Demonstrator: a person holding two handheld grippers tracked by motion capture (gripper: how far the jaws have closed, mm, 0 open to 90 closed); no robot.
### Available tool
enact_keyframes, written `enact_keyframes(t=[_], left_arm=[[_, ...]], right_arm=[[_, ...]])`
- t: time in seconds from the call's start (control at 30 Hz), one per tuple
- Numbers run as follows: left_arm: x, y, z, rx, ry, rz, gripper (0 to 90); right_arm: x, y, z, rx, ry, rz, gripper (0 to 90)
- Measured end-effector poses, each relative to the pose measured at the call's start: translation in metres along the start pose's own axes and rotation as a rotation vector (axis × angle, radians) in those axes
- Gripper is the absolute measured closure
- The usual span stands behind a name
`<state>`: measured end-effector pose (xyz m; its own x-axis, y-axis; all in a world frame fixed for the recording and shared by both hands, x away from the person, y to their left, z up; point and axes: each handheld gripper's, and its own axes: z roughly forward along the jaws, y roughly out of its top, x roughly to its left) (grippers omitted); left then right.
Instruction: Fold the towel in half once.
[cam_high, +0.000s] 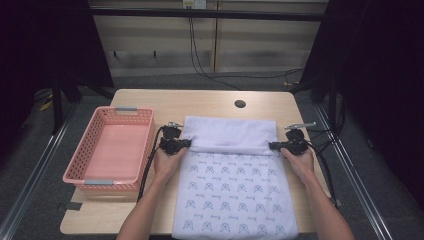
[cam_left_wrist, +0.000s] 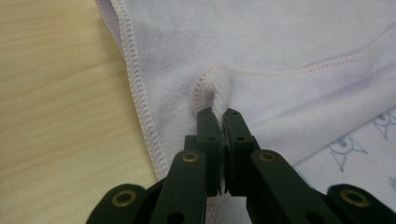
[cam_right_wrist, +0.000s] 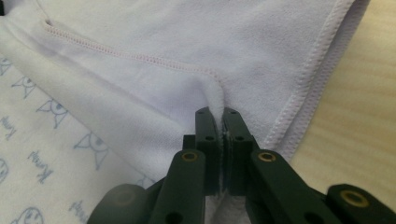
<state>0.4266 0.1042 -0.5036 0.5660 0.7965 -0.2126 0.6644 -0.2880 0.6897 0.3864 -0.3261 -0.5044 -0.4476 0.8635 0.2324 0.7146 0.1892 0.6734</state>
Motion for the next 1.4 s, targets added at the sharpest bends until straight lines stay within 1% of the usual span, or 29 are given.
enact_keyframes(t=[0.07, 0.13, 0.2, 0.27, 0.3, 0.37, 0.4, 0.5, 0.53, 0.6, 0.63, 0.7, 0.77, 0.8, 0.87, 0.9, 0.93, 1.0, 1.07, 1.1, 1.13, 1.17, 1.2, 1.23, 1.27, 1.3, 1.33, 1.37, 1.4], left_arm=[[0.002, 0.008, 0.005, 0.007, 0.022, 0.005, 87.2], [0.005, 0.012, 0.009, 0.010, 0.025, 0.005, 87.2], [0.010, 0.015, 0.011, 0.008, 0.024, -0.001, 87.2], [0.011, 0.017, 0.013, 0.002, 0.030, -0.006, 87.2], [0.011, 0.018, 0.013, 0.006, 0.041, -0.001, 87.2], [0.010, 0.020, 0.013, 0.021, 0.053, 0.011, 87.2], [0.011, 0.020, 0.014, 0.018, 0.048, 0.009, 87.2], [0.013, 0.021, 0.014, 0.013, 0.050, -0.007, 87.2], [0.014, 0.022, 0.015, 0.013, 0.052, 0.002, 87.2], [0.016, 0.023, 0.015, 0.011, 0.044, -0.013, 87.2], [0.017, 0.023, 0.015, 0.014, 0.038, -0.010, 87.1], [0.018, 0.023, 0.014, 0.006, 0.036, -0.018, 87.2], [0.015, 0.024, 0.009, -0.013, 0.028, -0.016, 87.2], [0.012, 0.025, 0.006, -0.025, 0.017, -0.011, 87.2], [0.007, 0.030, -0.004, -0.066, -0.013, -0.008, 87.2], [0.006, 0.033, -0.011, -0.097, -0.034, -0.012, 87.2], [0.004, 0.036, -0.019, -0.121, -0.044, -0.014, 87.3], [0.003, 0.042, -0.034, -0.148, -0.051, 0.005, 87.2], [0.003, 0.046, -0.055, -0.197, -0.083, -0.008, 87.2], [0.000, 0.047, -0.064, -0.210, -0.089, 0.004, 87.2], [-0.003, 0.048, -0.072, -0.214, -0.082, 0.022, 87.2], [-0.007, 0.049, -0.084, -0.236, -0.100, 0.029, 87.2], [-0.009, 0.050, -0.091, -0.253, -0.109, 0.032, 87.3], [-0.013, 0.049, -0.101, -0.279, -0.120, 0.047, 87.2], [-0.015, 0.049, -0.106, -0.286, -0.131, 0.056, 87.3], [-0.017, 0.048, -0.111, -0.292, -0.143, 0.061, 87.2], [-0.019, 0.046, -0.118, -0.312, -0.158, 0.066, 87.2], [-0.020, 0.043, -0.123, -0.319, -0.165, 0.068, 87.2], [-0.021, 0.039, -0.128, -0.332, -0.192, 0.045, 87.2]], right_arm=[[-0.001, 0.005, 0.004, -0.003, -0.015, 0.003, 87.4], [-0.002, 0.011, 0.010, -0.006, -0.041, 0.010, 87.4], [-0.004, 0.015, 0.013, -0.012, -0.052, 0.016, 87.4], [-0.005, 0.019, 0.017, -0.019, -0.061, 0.032, 87.4], [-0.005, 0.021, 0.019, -0.024, -0.068, 0.038, 87.4], [-0.003, 0.025, 0.023, -0.022, -0.092, 0.032, 87.4], [-0.002, 0.026, 0.025, -0.031, -0.099, 0.028, 87.4], [-0.004, 0.027, 0.028, -0.049, -0.097, 0.043, 87.4], [-0.004, 0.028, 0.030, -0.053, -0.100, 0.047, 87.4], [-0.003, 0.030, 0.030, -0.048, -0.107, 0.035, 87.3], [-0.003, 0.030, 0.029, -0.039, -0.108, 0.039, 87.3], [-0.004, 0.031, 0.027, -0.040, -0.099, 0.033, 87.3], [-0.004, 0.033, 0.022, -0.081, -0.065, 0.037, 87.3], [-0.004, 0.034, 0.019, -0.099, -0.051, 0.034, 87.3], [-0.007, 0.038, 0.011, -0.126, -0.025, 0.043, 87.3], [-0.008, 0.040, 0.006, -0.142, -0.019, 0.039, 87.3], [-0.008, 0.043, -0.001, -0.165, -0.016, 0.051, 87.3], [-0.009, 0.049, -0.014, -0.210, 0.004, 0.051, 87.3], [-0.007, 0.055, -0.030, -0.257, 0.017, 0.045, 87.3], [-0.006, 0.058, -0.037, -0.278, 0.019, 0.040, 87.3], [-0.004, 0.060, -0.044, -0.297, 0.034, 0.029, 87.3], [-0.002, 0.063, -0.049, -0.307, 0.041, 0.016, 87.3], [0.001, 0.065, -0.058, -0.328, 0.047, -0.004, 87.3], [0.003, 0.067, -0.064, -0.331, 0.048, -0.016, 87.3], [0.008, 0.068, -0.073, -0.338, 0.051, -0.037, 87.3], [0.010, 0.069, -0.079, -0.344, 0.055, -0.041, 87.3], [0.013, 0.068, -0.085, -0.349, 0.059, -0.062, 87.3], [0.019, 0.067, -0.092, -0.353, 0.066, -0.079, 87.3], [0.024, 0.066, -0.098, -0.347, 0.069, -0.094, 87.3]])
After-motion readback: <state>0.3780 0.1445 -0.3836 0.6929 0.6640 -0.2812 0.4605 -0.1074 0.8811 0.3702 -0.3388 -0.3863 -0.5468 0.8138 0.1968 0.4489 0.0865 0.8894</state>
